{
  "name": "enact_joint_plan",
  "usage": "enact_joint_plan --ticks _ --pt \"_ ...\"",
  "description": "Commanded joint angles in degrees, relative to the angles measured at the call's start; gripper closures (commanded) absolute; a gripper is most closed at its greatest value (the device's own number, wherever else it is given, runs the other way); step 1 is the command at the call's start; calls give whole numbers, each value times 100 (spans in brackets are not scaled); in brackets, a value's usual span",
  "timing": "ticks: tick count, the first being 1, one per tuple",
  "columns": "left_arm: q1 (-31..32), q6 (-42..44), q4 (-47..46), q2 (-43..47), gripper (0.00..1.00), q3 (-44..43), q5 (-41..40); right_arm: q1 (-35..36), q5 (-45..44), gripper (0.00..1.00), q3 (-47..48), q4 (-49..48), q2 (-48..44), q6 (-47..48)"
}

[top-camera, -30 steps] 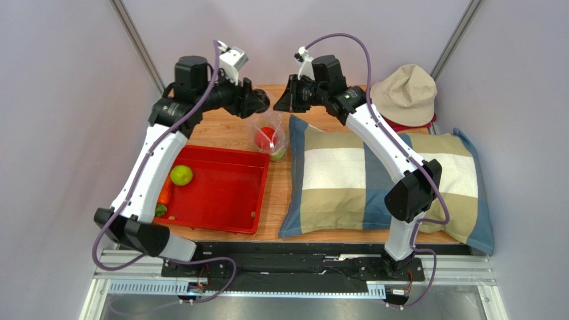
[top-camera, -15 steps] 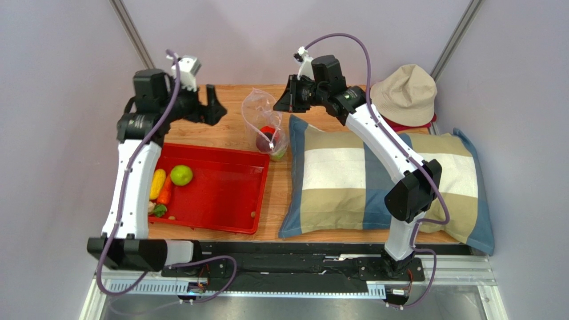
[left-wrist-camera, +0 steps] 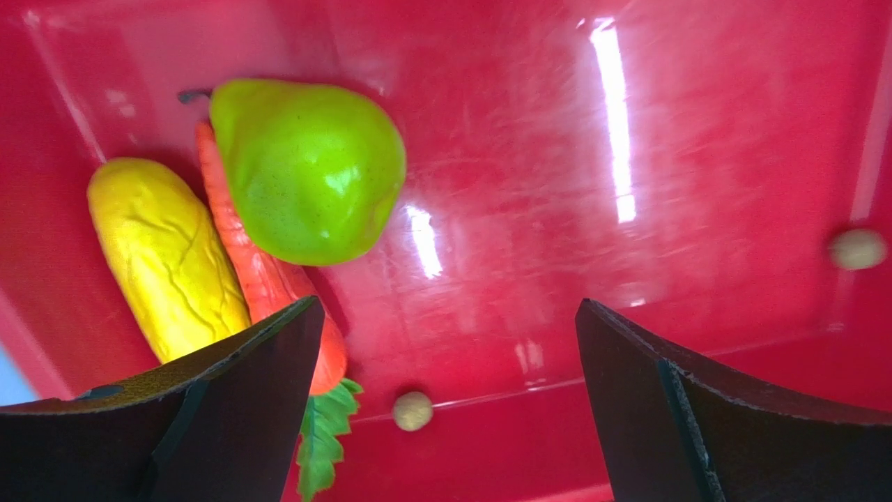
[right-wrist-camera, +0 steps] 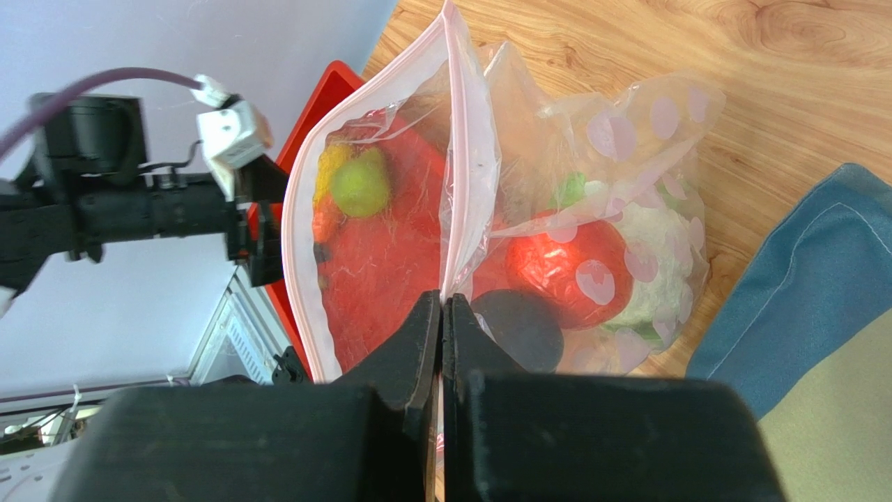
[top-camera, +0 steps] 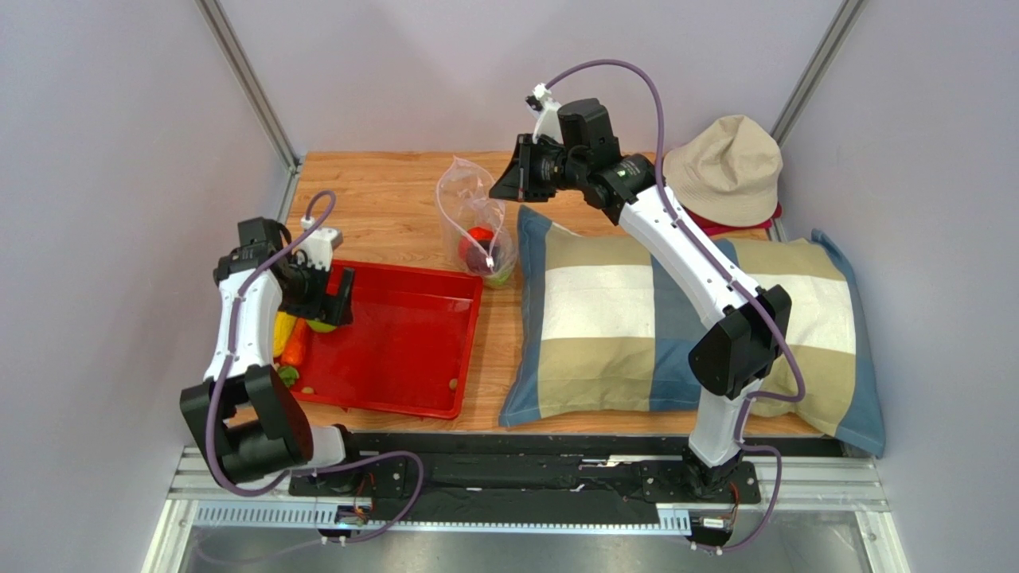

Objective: Place the food in the zip-top bag and seal the zipper
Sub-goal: Pick up the fake fruit from the bin.

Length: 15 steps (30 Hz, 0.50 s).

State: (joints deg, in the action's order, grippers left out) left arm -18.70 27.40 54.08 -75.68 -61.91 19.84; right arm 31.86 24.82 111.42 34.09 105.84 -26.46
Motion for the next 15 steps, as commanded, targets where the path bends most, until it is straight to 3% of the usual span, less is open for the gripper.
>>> enact_joint_plan --ticks 1,6,13,15 --pt "-46 512 -1029 -350 1 188 -463 31 84 100 47 -7 -11 97" --pt "-46 556 -1760 -886 1 232 -717 22 67 100 56 28 -2 123" --pt "-37 706 -1981 -1712 1 100 -656 22 58 100 82 37 68 97" --pt "-29 749 -1955 -1897 9 100 -604 14 32 100 91 46 77 123"
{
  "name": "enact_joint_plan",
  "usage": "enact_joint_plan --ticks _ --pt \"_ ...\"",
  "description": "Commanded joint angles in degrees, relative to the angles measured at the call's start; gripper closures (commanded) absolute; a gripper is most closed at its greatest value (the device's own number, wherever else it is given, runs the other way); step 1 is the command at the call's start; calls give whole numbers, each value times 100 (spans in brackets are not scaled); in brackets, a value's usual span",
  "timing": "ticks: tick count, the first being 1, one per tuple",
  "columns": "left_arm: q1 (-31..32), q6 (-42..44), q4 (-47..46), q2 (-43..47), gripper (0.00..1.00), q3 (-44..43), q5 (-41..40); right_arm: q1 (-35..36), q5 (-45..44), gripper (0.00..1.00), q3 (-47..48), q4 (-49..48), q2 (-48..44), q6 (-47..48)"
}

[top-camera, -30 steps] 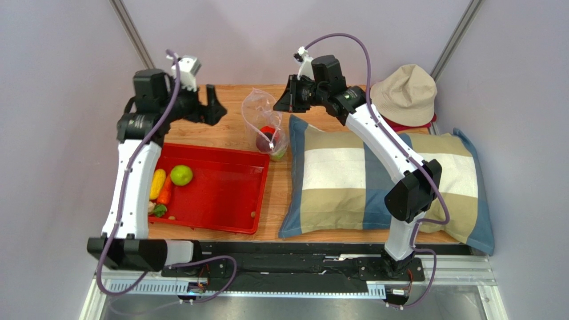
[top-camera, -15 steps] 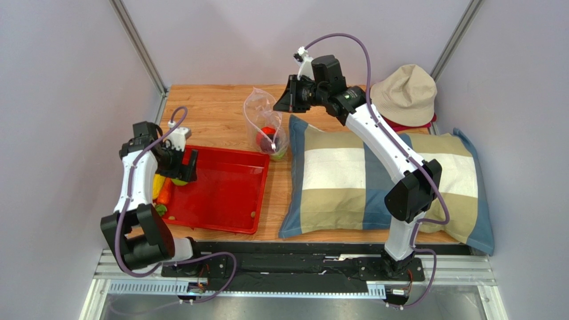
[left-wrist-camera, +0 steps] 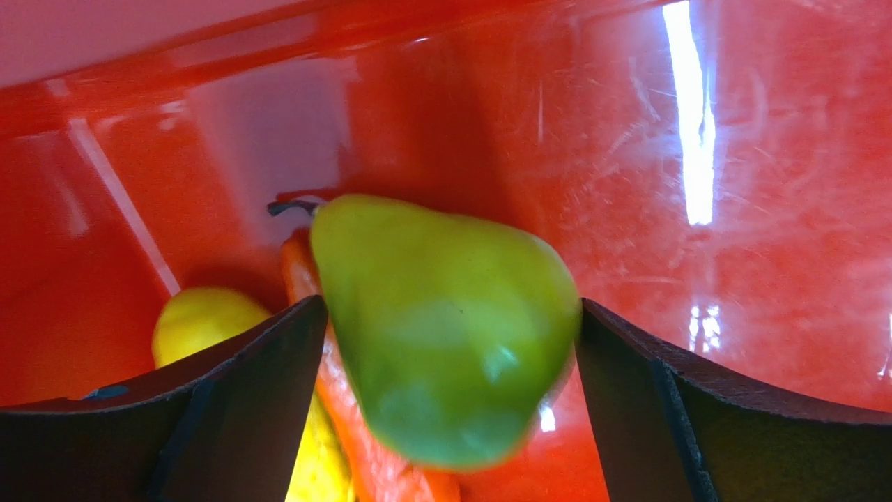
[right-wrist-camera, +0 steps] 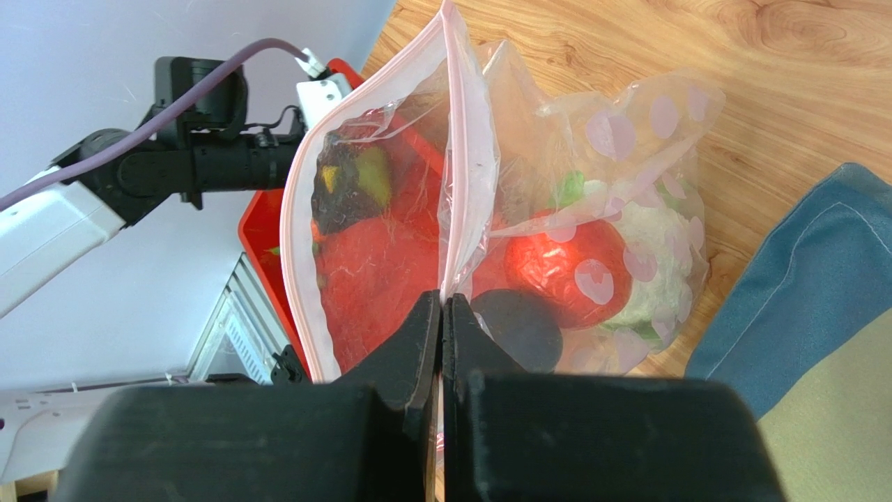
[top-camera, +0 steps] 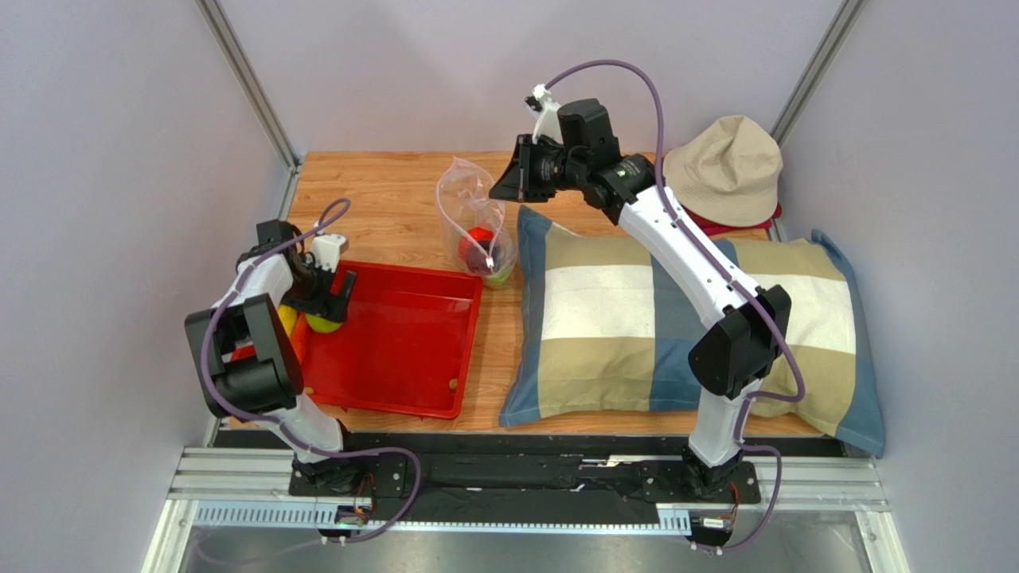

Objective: Place the food in the zip-top bag and seal the zipper
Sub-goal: Pick up the fake fruit from the bin, then place the fake fruit in the zipper food storage bag.

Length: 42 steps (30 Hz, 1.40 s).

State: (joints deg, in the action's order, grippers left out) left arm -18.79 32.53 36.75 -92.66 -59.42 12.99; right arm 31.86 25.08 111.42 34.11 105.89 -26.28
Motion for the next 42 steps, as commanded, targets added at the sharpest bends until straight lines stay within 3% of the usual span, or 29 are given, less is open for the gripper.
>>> enact_joint_plan --ticks 1,5,7,10,12,17,22,28,33,38,39,42 --pt "-20 245 -195 -217 13 -140 98 5 6 100 100 35 64 97" --pt "-29 9 235 282 41 -271 536 -13 14 100 73 70 46 123" --pt "50 -238 612 825 52 -560 1159 -13 49 100 3 44 20 123" --pt "401 -835 807 1529 62 -1087 1784 -4 102 100 -120 -36 2 53" --pt "971 -1370 685 1803 62 -1413 2030 -4 120 100 -190 -62 11 27" --pt "2148 -2662 17 1989 62 -2766 2076 -4 164 100 -199 -36 -6 62" --pt "3055 -3227 -344 1192 62 -4127 2040 -4 138 100 -138 -97 11 1" --pt "3653 -3132 -309 680 61 -4412 1856 -4 24 100 239 -44 108 -35" --pt "3733 -3095 -371 303 59 -4148 1338 -39 -74 100 530 43 187 -140" --pt "3733 -3095 -125 -23 49 -4429 899 -48 -82 100 574 131 143 -193" --pt "3733 -3078 -81 -67 43 -4560 828 -65 -143 100 592 157 143 -210" --pt "3733 -2964 235 -173 15 -4893 643 -118 -310 100 705 219 143 -289"
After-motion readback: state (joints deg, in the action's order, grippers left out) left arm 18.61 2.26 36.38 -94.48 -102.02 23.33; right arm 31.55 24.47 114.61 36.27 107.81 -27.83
